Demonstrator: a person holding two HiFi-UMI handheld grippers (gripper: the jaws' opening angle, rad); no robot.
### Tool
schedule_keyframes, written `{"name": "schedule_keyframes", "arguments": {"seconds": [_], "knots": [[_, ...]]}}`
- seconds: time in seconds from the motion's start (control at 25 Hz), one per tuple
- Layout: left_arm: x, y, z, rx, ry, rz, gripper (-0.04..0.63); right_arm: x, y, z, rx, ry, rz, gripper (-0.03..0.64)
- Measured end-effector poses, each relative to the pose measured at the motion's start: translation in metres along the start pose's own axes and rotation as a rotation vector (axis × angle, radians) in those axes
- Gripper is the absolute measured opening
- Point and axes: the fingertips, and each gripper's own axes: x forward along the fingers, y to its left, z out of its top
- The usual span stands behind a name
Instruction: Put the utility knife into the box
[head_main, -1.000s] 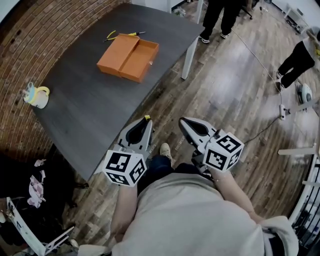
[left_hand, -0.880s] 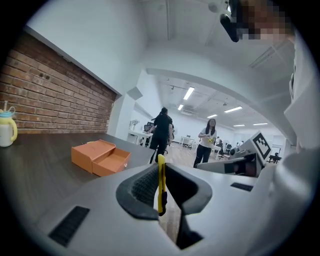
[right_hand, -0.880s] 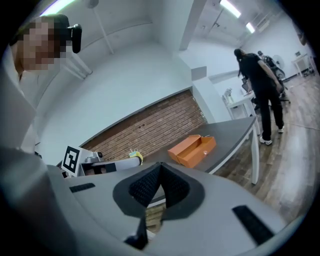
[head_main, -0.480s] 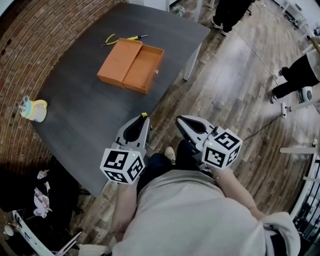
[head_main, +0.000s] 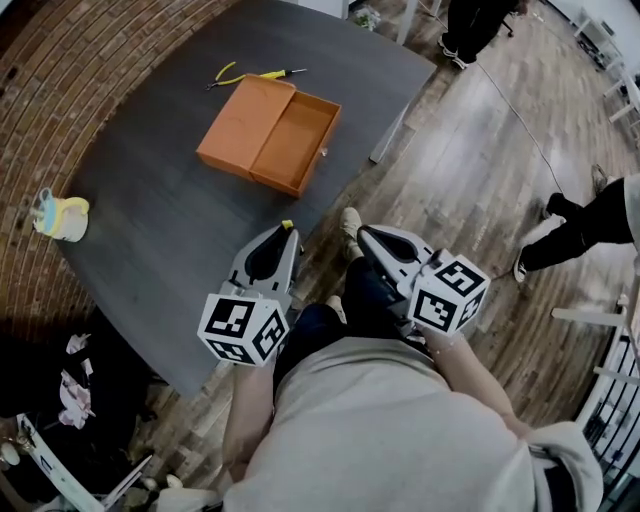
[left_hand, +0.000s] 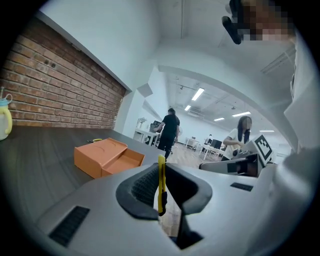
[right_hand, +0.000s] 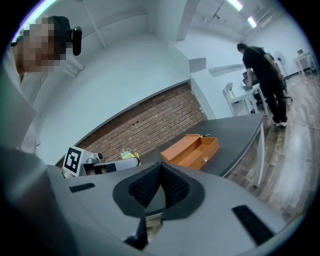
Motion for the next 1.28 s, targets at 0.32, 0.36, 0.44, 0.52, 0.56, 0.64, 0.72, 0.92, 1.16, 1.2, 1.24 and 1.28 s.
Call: {"name": "schedule_keyframes", "arguments": {"seconds": [0.32, 0.36, 0.44, 0.52, 0.56, 0.64, 0.72, 0.92, 1.16, 1.2, 1.24, 1.28], "knots": [[0.039, 0.034, 0.019, -0.005, -0.012, 0.05, 0.055, 0.05, -0.026, 0.03, -0.016, 0.021, 0.059, 0.006], [0.046, 0.037, 0.021, -0.003, -0.011, 0.053, 0.055, 0.054, -0.031, 0.034, -0.02, 0.027, 0.065, 0.006], [0.059, 0.044, 0.026, -0.005, -0.01, 0.067, 0.055, 0.065, -0.043, 0.042, -0.019, 0.037, 0.074, 0.006], [0.074, 0.051, 0.031, -0.007, -0.008, 0.081, 0.055, 0.076, -0.058, 0.054, -0.009, 0.039, 0.083, 0.006], [0.082, 0.054, 0.034, -0.005, -0.004, 0.087, 0.055, 0.082, -0.065, 0.061, -0.007, 0.037, 0.089, 0.006], [0.097, 0.061, 0.041, 0.0, 0.0, 0.103, 0.055, 0.093, -0.077, 0.076, -0.008, 0.037, 0.104, 0.006], [0.112, 0.068, 0.05, 0.004, -0.002, 0.12, 0.055, 0.104, -0.089, 0.089, -0.012, 0.044, 0.12, 0.006], [0.141, 0.089, 0.062, 0.002, 0.01, 0.171, 0.055, 0.133, -0.112, 0.111, -0.004, 0.073, 0.167, 0.006], [0.169, 0.11, 0.059, -0.013, 0.051, 0.214, 0.055, 0.161, -0.14, 0.122, 0.026, 0.114, 0.208, 0.006], [0.174, 0.112, 0.058, -0.015, 0.061, 0.219, 0.055, 0.164, -0.144, 0.123, 0.034, 0.124, 0.212, 0.006], [0.179, 0.114, 0.057, -0.015, 0.07, 0.224, 0.055, 0.166, -0.149, 0.124, 0.041, 0.132, 0.215, 0.006], [0.184, 0.116, 0.057, -0.015, 0.077, 0.228, 0.055, 0.168, -0.152, 0.124, 0.047, 0.14, 0.218, 0.006]]}}
